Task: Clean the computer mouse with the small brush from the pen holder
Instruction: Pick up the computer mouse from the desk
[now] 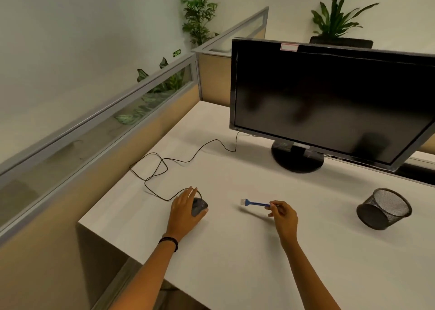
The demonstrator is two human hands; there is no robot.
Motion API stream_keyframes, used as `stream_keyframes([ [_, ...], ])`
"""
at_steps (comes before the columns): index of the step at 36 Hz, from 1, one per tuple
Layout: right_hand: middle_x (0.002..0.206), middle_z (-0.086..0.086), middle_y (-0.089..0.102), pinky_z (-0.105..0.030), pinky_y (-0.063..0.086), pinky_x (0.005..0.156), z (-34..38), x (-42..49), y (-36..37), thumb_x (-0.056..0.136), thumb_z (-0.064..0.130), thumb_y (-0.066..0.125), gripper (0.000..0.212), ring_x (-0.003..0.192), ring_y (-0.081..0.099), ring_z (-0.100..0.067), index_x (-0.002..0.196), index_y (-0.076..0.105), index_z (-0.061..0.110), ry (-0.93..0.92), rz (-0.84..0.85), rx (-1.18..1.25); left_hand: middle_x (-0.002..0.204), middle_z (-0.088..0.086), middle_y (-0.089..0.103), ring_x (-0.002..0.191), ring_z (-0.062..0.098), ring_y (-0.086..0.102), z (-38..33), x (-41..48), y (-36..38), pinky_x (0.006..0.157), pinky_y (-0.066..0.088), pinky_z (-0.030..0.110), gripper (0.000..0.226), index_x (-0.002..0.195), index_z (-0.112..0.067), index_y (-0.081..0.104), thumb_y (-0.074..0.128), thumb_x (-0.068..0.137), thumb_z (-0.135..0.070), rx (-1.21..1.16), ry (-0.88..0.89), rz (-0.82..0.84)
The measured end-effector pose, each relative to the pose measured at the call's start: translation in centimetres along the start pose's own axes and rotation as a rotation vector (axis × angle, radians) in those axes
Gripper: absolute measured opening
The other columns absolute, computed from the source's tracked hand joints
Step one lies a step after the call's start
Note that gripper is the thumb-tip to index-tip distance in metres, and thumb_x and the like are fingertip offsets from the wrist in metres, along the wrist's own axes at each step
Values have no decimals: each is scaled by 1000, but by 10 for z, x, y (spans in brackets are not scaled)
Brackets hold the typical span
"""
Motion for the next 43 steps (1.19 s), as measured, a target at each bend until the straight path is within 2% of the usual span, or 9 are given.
stream_keyframes([
  [3,88,-17,68,-8,49,55,-3,-5,10,88,5,53,9,71,64,-20,92,60,2,20,25,35,134,13,48,121,29,45,9,-10,-2,97,40,52,91,130,-10,43,41,71,-79,15,-27,-8],
  [6,87,-16,68,-9,50,57,-7,-9,17,88,5,53,8,73,64,-20,91,60,3,32,52,58,138,12,44,123,28,42,13,-24,-2,103,33,48,92,133,-10,41,45,68,-76,44,-81,-24],
  [10,84,-16,69,-11,51,59,-13,-13,22,88,5,53,9,75,65,-21,91,61,3,49,77,78,130,12,51,116,28,49,21,-39,0,98,39,49,97,131,-8,42,36,68,-83,80,-112,-84],
  [16,85,-14,69,-11,51,59,-12,-18,28,89,6,53,10,77,66,-19,93,61,3,39,124,90,120,11,55,107,28,52,30,-52,-1,93,42,44,98,130,-9,43,46,62,-79,113,-229,-150],
  [21,84,-12,69,-11,52,58,-10,-21,31,89,8,53,10,73,66,-20,92,61,4,32,144,88,108,11,59,96,28,55,31,-58,-1,83,44,42,82,120,-7,51,71,62,-62,152,-297,-180],
  [26,84,-10,69,-12,52,58,-8,-23,31,89,10,54,10,67,66,-22,93,62,6,21,145,61,92,8,60,83,26,56,29,-63,-3,70,46,37,62,101,-10,59,77,60,-53,169,-294,-194],
  [43,86,-14,69,-9,51,61,14,-26,30,88,7,54,10,76,65,-25,93,61,2,-19,63,73,94,0,57,85,18,51,44,-64,-6,72,48,35,59,106,-17,57,75,62,-53,-18,-319,-197],
])
Point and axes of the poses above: each hand's wrist, its own x-axis towards the middle knuckle, its own y-axis out of the palm, z = x × y, the point moved 8 cm from there along x, towards the middle knuckle
